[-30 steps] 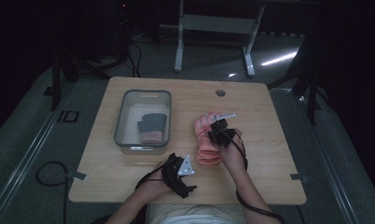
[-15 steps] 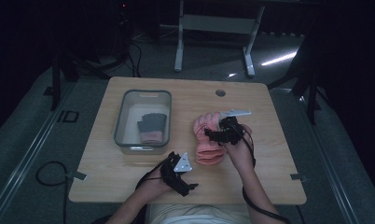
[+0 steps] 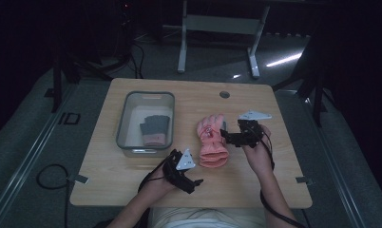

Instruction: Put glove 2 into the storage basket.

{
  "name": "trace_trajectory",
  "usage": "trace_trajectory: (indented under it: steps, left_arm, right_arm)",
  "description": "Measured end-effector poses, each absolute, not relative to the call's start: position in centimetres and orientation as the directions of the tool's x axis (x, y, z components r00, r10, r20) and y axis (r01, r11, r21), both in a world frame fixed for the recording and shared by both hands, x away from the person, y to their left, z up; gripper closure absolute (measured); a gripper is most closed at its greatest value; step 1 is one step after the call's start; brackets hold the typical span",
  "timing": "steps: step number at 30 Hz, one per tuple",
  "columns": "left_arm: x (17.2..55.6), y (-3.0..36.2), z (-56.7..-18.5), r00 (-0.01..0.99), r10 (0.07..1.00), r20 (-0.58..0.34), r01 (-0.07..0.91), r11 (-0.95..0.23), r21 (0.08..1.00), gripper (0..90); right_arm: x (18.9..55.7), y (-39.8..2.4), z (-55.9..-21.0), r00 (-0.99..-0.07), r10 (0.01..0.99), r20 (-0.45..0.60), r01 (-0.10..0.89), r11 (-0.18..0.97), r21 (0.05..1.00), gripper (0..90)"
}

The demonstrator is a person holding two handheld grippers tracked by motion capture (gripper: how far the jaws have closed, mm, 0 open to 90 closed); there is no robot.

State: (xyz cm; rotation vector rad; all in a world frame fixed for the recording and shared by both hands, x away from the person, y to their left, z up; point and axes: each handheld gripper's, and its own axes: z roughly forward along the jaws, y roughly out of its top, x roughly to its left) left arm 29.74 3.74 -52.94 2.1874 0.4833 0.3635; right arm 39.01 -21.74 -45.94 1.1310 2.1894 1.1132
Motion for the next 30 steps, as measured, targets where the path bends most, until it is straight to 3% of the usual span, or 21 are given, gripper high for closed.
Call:
trace_trajectory:
  steps: [9, 14, 18, 25, 30]
  left_arm:
    - [31.0, 3.0, -49.4, 0.858, 0.508, 0.078, 0.244, -0.537, 0.808, 4.9]
    - [32.5, 1.7, -47.5, 0.844, 0.523, 0.12, 0.233, -0.558, 0.797, 7.2]
    - [34.3, 0.6, -46.2, 0.794, 0.593, 0.133, 0.268, -0.538, 0.799, 8.7]
    - [37.9, -0.8, -45.9, 0.737, 0.673, 0.069, 0.379, -0.495, 0.782, 14.6]
    - [40.0, -2.1, -46.6, 0.641, 0.757, 0.126, 0.463, -0.512, 0.723, 22.9]
  right_arm:
    - [38.9, -23.9, -45.8, -0.616, 0.787, 0.043, 0.48, 0.331, 0.813, 12.0]
    - [39.2, -24.3, -45.5, -0.626, 0.778, 0.053, 0.462, 0.316, 0.828, 11.5]
    - [39.8, -24.5, -45.5, -0.63, 0.771, 0.09, 0.489, 0.304, 0.818, 10.9]
    - [40.3, -24.3, -45.9, -0.64, 0.76, 0.117, 0.495, 0.291, 0.819, 11.4]
    - [41.1, -23.8, -45.4, -0.62, 0.78, 0.086, 0.482, 0.292, 0.826, 56.1]
